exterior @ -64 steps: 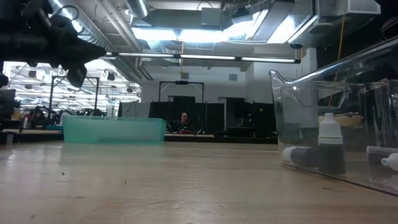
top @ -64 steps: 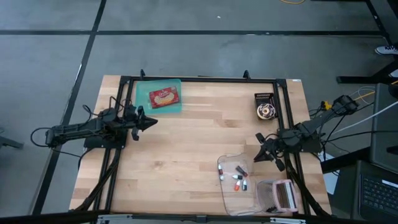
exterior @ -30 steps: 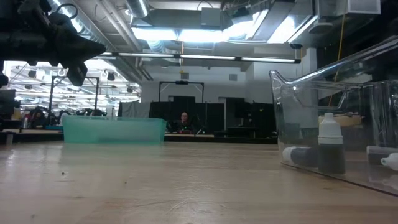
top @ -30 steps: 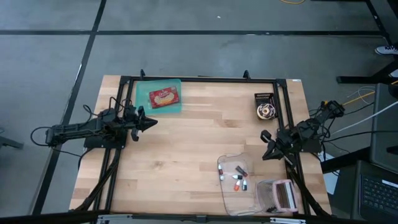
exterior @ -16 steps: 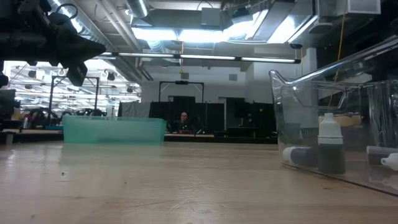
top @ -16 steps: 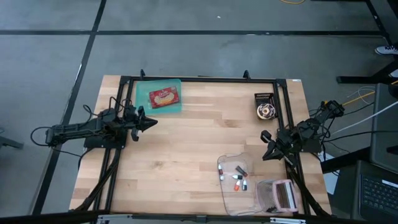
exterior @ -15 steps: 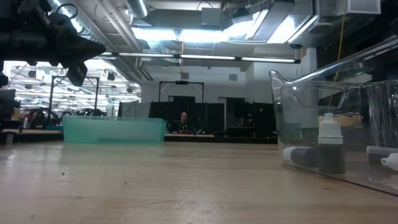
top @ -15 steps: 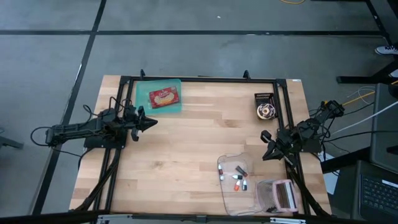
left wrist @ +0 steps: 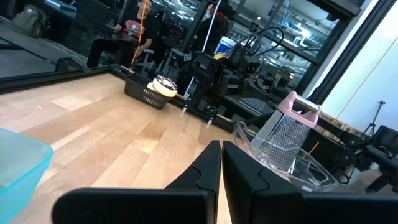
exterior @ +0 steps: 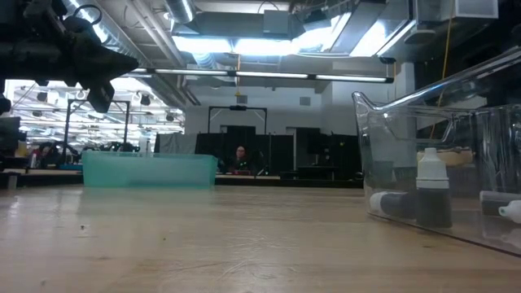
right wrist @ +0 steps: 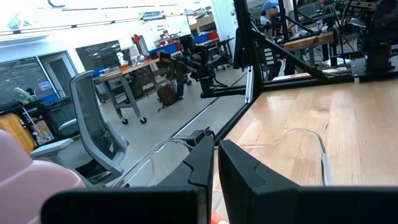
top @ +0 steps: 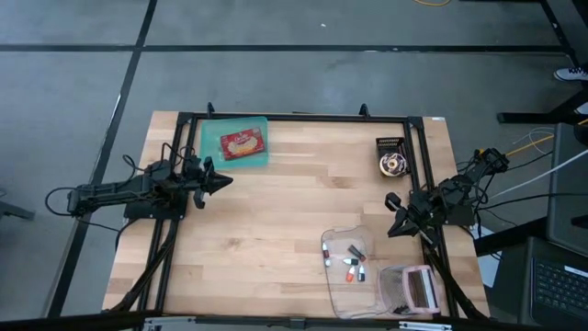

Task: Pick & Place Food Item
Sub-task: Return to Home Position

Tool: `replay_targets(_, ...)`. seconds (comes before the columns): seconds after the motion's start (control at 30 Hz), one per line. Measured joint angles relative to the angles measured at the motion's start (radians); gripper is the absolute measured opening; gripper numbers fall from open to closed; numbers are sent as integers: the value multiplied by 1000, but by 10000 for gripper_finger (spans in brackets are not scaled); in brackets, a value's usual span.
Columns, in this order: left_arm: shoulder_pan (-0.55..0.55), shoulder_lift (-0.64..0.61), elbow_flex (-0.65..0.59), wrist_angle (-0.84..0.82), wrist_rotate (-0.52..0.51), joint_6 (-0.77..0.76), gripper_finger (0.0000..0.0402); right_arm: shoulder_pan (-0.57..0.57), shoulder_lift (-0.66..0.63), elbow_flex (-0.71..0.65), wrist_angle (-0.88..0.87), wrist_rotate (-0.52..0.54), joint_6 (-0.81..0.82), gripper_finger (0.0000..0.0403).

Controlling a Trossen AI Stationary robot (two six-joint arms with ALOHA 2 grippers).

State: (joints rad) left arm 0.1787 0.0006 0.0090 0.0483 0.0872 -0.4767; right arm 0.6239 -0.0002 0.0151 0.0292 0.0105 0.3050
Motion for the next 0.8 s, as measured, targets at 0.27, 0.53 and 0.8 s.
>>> replay_targets(0.27, 0, 0, 0, 0, 0, 0, 10, 0, 0, 0, 0, 0, 0, 27)
replay_targets(0.53, 0, 0, 0, 0, 0, 0, 10, 0, 0, 0, 0, 0, 0, 27)
replay_targets(0.8, 0, 0, 0, 0, 0, 0, 11, 0, 0, 0, 0, 0, 0, 27)
